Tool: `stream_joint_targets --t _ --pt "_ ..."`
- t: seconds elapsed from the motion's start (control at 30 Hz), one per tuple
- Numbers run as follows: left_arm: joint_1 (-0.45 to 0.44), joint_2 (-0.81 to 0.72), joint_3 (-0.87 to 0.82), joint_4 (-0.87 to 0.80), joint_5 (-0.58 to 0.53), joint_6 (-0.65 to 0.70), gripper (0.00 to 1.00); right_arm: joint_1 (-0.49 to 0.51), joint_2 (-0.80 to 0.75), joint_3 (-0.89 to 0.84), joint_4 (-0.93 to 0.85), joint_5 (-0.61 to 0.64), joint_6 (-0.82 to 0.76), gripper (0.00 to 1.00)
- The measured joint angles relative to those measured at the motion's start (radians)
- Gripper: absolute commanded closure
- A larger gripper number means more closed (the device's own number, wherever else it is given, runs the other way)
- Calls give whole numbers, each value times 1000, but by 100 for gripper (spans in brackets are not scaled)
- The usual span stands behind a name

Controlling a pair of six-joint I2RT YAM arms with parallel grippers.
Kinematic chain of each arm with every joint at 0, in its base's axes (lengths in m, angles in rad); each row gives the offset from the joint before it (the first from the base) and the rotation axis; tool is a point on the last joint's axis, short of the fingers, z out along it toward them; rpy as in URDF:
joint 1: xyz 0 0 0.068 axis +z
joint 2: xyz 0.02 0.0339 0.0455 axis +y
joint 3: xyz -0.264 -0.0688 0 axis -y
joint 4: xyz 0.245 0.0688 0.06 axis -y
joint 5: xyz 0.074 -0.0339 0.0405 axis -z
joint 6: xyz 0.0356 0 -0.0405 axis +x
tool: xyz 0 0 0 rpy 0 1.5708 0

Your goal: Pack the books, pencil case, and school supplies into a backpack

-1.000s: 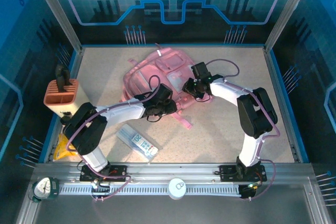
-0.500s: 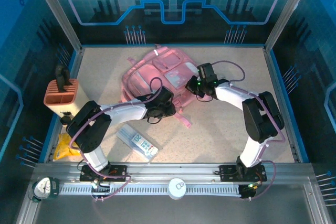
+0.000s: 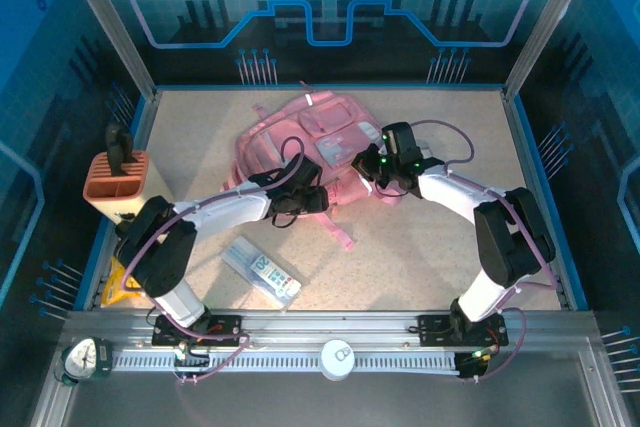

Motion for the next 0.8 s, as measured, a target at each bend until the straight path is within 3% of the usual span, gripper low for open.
stream_joint_targets --t 0.23,0.53,0.7,0.8 --pt "-98 -16 99 -63 -100 -6 52 15 -24 -5 5 3 29 100" --pt "-140 181 345 -140 -187 -26 63 17 -31 -24 32 3 64 100" --pt "-140 256 404 -194 -245 -53 63 17 -31 -26 42 0 80 100" --pt "-140 296 459 -232 -269 -63 58 16 -31 -32 56 1 89 100"
